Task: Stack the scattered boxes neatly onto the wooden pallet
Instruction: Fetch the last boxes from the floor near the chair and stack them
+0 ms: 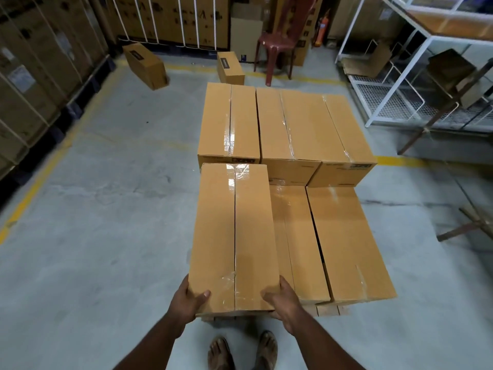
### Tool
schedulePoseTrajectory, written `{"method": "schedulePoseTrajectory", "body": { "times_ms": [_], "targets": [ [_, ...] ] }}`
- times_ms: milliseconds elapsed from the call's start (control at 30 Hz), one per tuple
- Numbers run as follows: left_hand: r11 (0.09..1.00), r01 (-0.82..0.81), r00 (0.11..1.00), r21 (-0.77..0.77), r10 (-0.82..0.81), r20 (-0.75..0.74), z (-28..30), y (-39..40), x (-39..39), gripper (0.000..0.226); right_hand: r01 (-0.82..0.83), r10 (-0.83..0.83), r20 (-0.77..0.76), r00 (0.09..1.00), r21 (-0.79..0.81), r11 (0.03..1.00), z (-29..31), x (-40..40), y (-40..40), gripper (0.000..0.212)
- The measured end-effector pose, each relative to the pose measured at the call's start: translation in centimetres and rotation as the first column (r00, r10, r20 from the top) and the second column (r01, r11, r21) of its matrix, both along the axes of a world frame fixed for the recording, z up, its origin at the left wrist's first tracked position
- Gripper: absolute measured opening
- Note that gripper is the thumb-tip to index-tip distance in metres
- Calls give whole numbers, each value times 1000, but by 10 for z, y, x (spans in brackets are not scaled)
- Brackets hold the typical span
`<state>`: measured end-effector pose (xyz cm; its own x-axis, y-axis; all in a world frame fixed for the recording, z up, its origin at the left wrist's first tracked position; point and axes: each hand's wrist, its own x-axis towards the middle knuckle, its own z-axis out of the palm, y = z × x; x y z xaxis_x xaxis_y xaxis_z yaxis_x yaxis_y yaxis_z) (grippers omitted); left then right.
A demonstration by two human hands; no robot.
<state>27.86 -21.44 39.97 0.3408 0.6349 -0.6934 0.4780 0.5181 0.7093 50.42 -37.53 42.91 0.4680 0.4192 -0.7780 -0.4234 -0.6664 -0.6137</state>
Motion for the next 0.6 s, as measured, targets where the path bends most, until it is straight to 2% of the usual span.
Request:
{"method": "schedulePoseTrajectory", "body": {
  "times_ms": [100,200,300,400,500,600],
  "targets": [
    [999,4,1000,43,-4,-4,-6,7,4,65,35,-36,-7,999,-10,999,-1,2,9,88],
    [998,1,1000,70,-2,3,-13,12,4,67,61,-62,-21,998,-15,998,-4,2,17,87],
    [996,24,1000,81,-26,15,-17,16,1,69,33,-31,40,999,-59,998,-9,5,20,93],
    [995,44,998,89,-48,36,-21,14,-4,71,-18,28,97,995,-95,995,-14,6,19,89],
    [995,41,998,91,-45,34,-18,12,-8,68,-45,66,176,982,-121,992,-16,-1,15,90],
    [995,44,999,90,-45,14,-19,13,-14,63,-26,49,194,980,-118,993,-17,-8,13,92]
  ]
}}
